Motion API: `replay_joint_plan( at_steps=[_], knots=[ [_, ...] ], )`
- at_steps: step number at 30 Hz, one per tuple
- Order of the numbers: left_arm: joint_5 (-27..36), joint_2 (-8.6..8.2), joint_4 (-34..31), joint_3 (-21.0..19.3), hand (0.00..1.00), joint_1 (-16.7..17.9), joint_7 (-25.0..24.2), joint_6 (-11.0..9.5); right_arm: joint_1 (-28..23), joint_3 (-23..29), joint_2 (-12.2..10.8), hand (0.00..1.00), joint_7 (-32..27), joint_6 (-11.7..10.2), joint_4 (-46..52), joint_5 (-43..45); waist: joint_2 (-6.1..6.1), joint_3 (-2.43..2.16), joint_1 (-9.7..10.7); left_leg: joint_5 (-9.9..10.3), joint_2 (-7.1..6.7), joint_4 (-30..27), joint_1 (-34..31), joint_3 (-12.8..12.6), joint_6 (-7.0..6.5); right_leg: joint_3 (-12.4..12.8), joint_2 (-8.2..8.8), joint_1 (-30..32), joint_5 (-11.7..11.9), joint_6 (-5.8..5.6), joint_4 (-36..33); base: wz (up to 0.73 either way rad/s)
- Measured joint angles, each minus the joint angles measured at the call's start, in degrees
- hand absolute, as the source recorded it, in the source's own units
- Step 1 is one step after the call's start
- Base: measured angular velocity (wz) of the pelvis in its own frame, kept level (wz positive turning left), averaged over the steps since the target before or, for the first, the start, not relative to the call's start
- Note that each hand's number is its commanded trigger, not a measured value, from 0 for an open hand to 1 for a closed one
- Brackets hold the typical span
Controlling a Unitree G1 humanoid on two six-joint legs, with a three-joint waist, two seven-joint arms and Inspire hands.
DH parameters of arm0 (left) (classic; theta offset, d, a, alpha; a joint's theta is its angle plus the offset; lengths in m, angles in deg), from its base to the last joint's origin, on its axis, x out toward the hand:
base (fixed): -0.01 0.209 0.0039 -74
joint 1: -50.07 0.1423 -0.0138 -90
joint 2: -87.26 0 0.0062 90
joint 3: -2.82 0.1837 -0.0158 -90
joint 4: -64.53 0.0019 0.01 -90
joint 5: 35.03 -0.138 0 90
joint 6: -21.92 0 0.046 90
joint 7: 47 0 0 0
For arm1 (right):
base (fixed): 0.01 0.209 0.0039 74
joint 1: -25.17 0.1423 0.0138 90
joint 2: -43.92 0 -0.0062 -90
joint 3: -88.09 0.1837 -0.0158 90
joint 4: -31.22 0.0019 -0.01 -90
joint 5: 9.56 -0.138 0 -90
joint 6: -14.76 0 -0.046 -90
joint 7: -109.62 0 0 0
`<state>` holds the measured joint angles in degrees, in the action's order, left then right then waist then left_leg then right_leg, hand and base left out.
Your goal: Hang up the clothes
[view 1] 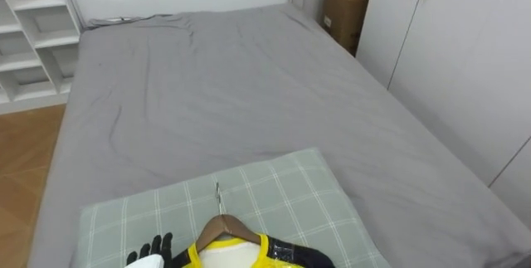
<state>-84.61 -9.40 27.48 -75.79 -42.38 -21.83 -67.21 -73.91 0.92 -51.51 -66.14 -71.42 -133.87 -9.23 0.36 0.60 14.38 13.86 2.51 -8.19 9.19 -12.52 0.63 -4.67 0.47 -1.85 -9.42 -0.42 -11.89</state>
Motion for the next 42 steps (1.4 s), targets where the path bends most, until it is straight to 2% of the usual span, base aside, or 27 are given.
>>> replay_joint_plan(
  at_steps=[8, 18, 25, 31, 37, 42],
  knots=[
    [0.2, -0.04, 1.3, 0.9, 0.0, -0.3, -0.8, 0.4, 0.7, -0.4, -0.2, 0.0, -0.5, 0.1, 0.0, -0.4, -0.02, -0.08, 1.4, 0.0, -0.02, -0.2, -0.5, -0.1, 0.0, 0.1, 0.04, 0.8, 0.0, 0.01, -0.7, 0.0],
    [-0.1, 0.04, 1.3, 0.8, 0.0, -0.4, -3.5, 0.7, 0.4, -0.3, -0.2, 0.0, 0.3, 0.1, -0.4, 0.0, -0.63, -0.06, 1.4, 0.0, -0.02, -0.2, -0.6, 0.0, 0.0, 0.0, 0.07, 0.8, 0.0, 0.01, -0.6, 0.0],
    [-0.1, 0.02, 1.4, 0.8, 0.0, -0.4, -6.2, 1.8, 0.3, -0.3, -0.3, 0.0, 1.2, 1.3, -0.3, 2.8, -1.06, -0.09, 1.5, 0.0, -0.02, -0.2, -1.1, -0.6, 0.0, 0.6, -0.01, 1.6, 0.0, 0.02, -0.8, -0.04],
    [0.0, 0.06, 2.8, 0.8, 0.0, -0.9, -7.5, 2.5, 0.2, -0.1, -0.2, 0.0, 1.9, 1.3, -0.6, 3.0, -1.15, -0.2, 2.3, 0.0, -0.03, -0.4, -1.6, -0.8, 0.0, 1.1, -0.07, 2.4, 0.0, 0.02, -1.1, -0.02],
    [0.3, 0.13, 2.9, 1.3, 0.0, -1.9, -8.0, 2.5, 0.3, 0.7, -0.2, 0.0, 1.6, 1.3, -0.5, 2.4, -1.06, 0.07, 2.7, 0.0, -0.07, -0.4, -1.7, -1.3, -0.01, 1.7, -0.11, 3.0, 0.0, 0.02, -1.8, -0.05],
    [0.4, 0.25, 3.6, 2.5, 0.0, -3.3, -8.0, 2.4, 0.2, 0.6, -0.1, 0.0, 1.3, 1.2, -0.2, 2.2, -1.65, 0.1, 2.7, 0.0, -0.05, -0.4, -1.7, -1.5, -0.02, 2.7, -0.34, 3.2, 0.0, 0.04, -1.7, -0.03]
  ],
)
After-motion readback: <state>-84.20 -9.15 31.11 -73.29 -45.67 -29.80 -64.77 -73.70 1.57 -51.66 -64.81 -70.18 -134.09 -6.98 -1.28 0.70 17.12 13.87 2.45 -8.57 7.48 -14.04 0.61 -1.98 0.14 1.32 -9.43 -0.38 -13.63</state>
